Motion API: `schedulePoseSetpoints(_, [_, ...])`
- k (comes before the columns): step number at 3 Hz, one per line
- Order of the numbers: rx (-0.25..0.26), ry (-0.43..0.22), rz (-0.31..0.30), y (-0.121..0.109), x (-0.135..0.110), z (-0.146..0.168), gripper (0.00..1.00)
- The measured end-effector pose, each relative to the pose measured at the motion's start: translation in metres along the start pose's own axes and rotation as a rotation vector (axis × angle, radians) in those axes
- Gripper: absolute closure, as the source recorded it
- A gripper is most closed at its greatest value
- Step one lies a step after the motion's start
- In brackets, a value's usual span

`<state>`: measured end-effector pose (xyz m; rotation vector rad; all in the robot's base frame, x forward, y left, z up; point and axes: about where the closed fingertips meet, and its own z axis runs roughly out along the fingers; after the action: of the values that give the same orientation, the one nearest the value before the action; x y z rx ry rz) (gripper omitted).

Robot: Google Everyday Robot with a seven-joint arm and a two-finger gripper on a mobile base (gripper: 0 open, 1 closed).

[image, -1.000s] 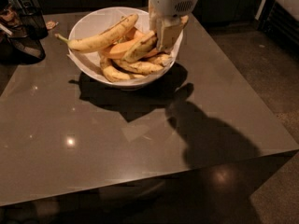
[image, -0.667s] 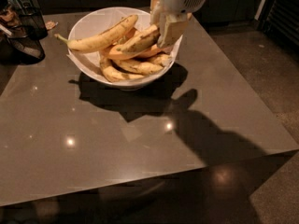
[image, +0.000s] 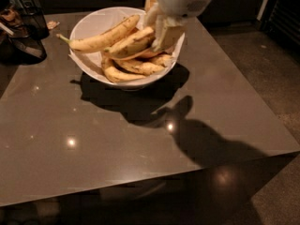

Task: Pick banana from white bowl

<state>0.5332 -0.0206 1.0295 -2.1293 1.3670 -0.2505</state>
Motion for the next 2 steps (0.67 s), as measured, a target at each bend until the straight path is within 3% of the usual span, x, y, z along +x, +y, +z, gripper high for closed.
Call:
schedulePoseSetpoints(1, [-0.007,-0.022,-0.022,0.009,-0.016,-0.001,1.0])
schedulePoseSetpoints(2, [0.002,-0.086,-0.047,0.026,-0.06,-0.001,1.0])
